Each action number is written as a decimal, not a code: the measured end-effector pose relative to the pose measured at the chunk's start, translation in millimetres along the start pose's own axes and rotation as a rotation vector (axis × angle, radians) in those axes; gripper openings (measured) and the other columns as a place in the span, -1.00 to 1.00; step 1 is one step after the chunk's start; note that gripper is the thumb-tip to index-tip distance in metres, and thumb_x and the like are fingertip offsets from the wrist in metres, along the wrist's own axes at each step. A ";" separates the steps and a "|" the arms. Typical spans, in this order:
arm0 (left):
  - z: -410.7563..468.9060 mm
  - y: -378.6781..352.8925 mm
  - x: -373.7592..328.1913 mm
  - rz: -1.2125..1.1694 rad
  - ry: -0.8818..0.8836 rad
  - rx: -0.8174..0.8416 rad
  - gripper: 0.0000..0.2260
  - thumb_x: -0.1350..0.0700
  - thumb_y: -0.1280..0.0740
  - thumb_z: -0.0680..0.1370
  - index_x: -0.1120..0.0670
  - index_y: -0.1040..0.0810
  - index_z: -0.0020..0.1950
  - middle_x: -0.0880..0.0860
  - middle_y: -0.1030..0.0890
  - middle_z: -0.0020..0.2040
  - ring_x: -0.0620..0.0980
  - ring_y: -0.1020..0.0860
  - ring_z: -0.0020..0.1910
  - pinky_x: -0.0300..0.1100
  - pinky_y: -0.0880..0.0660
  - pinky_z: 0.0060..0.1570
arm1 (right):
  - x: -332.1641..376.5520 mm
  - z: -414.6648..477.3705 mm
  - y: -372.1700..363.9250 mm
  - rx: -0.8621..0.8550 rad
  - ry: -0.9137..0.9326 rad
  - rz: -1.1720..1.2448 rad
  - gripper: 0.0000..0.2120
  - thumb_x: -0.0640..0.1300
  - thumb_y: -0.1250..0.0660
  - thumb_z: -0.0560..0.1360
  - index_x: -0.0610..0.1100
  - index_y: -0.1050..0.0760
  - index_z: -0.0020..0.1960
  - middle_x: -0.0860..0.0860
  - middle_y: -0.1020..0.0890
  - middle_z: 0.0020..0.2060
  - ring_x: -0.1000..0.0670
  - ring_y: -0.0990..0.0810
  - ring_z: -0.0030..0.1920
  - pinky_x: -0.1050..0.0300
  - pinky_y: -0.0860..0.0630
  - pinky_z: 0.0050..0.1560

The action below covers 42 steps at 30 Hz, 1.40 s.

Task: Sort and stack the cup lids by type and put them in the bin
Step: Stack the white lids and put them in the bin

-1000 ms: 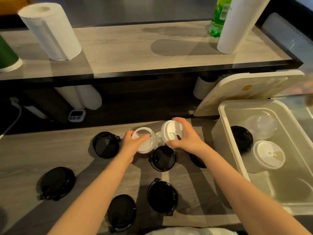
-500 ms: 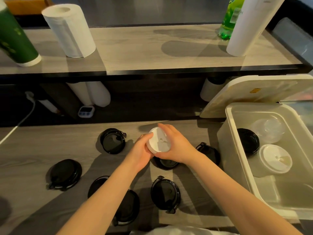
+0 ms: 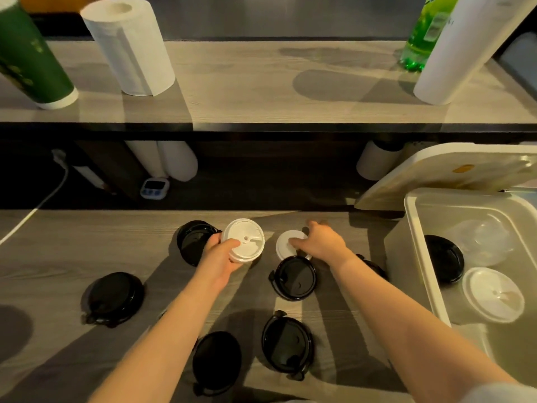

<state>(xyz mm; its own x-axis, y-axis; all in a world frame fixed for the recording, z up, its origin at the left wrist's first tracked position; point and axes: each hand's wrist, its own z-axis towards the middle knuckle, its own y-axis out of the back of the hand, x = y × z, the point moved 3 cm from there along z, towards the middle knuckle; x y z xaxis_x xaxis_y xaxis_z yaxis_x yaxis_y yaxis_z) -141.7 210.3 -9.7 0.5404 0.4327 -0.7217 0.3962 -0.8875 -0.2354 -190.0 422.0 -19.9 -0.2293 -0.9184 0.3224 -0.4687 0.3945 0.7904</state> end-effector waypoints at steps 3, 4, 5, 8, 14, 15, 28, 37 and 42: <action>4.0 -1.0 3.0 0.022 -0.009 -0.012 -0.64 0.36 -0.20 0.55 0.19 -0.32 0.34 0.18 -0.45 0.19 0.11 -0.48 0.12 0.06 -0.48 0.04 | 17.7 1.9 -19.9 0.047 -0.051 -0.102 -0.14 0.32 -0.37 0.33 -0.11 -0.18 0.44 -0.14 -0.35 0.31 -0.22 -0.38 0.30 -0.09 -0.45 0.16; 4.3 -1.2 3.4 0.039 -0.015 -0.018 -0.63 0.36 -0.21 0.54 0.20 -0.31 0.34 0.18 -0.46 0.20 0.11 -0.49 0.12 0.05 -0.48 0.05 | 22.9 1.0 -27.0 0.050 -0.057 -0.146 -0.12 0.30 -0.39 0.33 -0.11 -0.15 0.45 -0.13 -0.32 0.33 -0.23 -0.34 0.32 -0.11 -0.45 0.16; 4.8 -1.0 3.8 0.057 -0.020 -0.025 -0.63 0.37 -0.21 0.54 0.19 -0.32 0.34 0.17 -0.46 0.19 0.10 -0.49 0.12 0.03 -0.48 0.04 | 27.2 0.2 -33.6 0.045 -0.058 -0.193 -0.13 0.26 -0.40 0.34 -0.11 -0.12 0.46 -0.13 -0.29 0.34 -0.23 -0.31 0.33 -0.11 -0.46 0.15; 6.6 1.6 4.3 0.086 -0.026 -0.048 -0.61 0.39 -0.23 0.52 0.19 -0.32 0.33 0.17 -0.46 0.21 0.09 -0.48 0.13 0.00 -0.48 0.04 | 32.6 -2.1 -44.3 0.009 -0.023 -0.277 -0.17 0.14 -0.43 0.36 -0.11 -0.10 0.45 -0.12 -0.28 0.32 -0.22 -0.31 0.30 -0.06 -0.51 0.08; 4.0 3.7 5.2 0.101 -0.021 -0.067 -0.63 0.37 -0.24 0.52 0.17 -0.34 0.30 0.17 -0.46 0.21 0.09 -0.48 0.14 -0.01 -0.48 0.03 | 18.4 -8.5 -25.3 -0.074 0.100 0.034 -0.16 0.15 -0.45 0.31 -0.08 -0.14 0.43 -0.10 -0.30 0.32 -0.22 -0.32 0.31 -0.06 -0.43 0.19; 2.3 2.0 6.2 0.099 -0.015 -0.057 -0.66 0.37 -0.24 0.52 0.16 -0.35 0.27 0.17 -0.46 0.19 0.08 -0.48 0.13 -0.02 -0.48 0.03 | 18.2 -11.7 -21.1 -0.093 0.132 0.120 -0.17 0.15 -0.45 0.31 -0.08 -0.15 0.43 -0.09 -0.30 0.30 -0.20 -0.34 0.31 -0.04 -0.42 0.20; -37.6 -37.9 15.6 -0.046 0.116 0.207 -0.59 -0.12 0.03 0.64 0.08 -0.51 0.11 0.11 -0.62 0.04 0.03 -0.58 0.02 -0.12 -0.50 -0.15 | 35.7 -79.3 5.7 -0.146 0.548 0.339 -0.09 0.07 -0.55 0.27 -0.08 -0.16 0.46 0.00 -0.31 0.36 0.00 -0.30 0.34 0.12 -0.33 0.28; -72.3 -49.0 11.5 0.142 -0.017 0.410 -0.79 0.23 -0.23 0.56 0.11 -0.42 0.19 0.14 -0.60 0.06 0.03 -0.59 -0.01 -0.11 -0.51 -0.09 | 14.9 -108.4 16.5 -0.302 0.630 0.068 -0.01 0.19 -0.50 0.28 -0.06 -0.07 0.53 0.01 -0.27 0.44 -0.07 -0.28 0.39 0.02 -0.33 0.36; -88.7 -65.9 8.5 0.152 -0.065 0.473 -0.80 0.23 -0.20 0.58 0.15 -0.41 0.20 0.14 -0.59 0.05 0.04 -0.59 -0.02 -0.11 -0.52 -0.14 | 0.1 -131.1 33.6 -0.360 0.627 0.150 -0.01 0.19 -0.51 0.28 -0.03 -0.07 0.53 0.03 -0.26 0.43 -0.05 -0.24 0.37 0.06 -0.28 0.34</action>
<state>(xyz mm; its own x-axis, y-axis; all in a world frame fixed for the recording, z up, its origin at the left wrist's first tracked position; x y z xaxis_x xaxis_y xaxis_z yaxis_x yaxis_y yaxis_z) -97.4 286.6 57.4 0.5126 0.2958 -0.8060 -0.0717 -0.9207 -0.3835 -93.9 431.2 75.0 0.3124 -0.7426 0.5924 -0.1365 0.5821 0.8016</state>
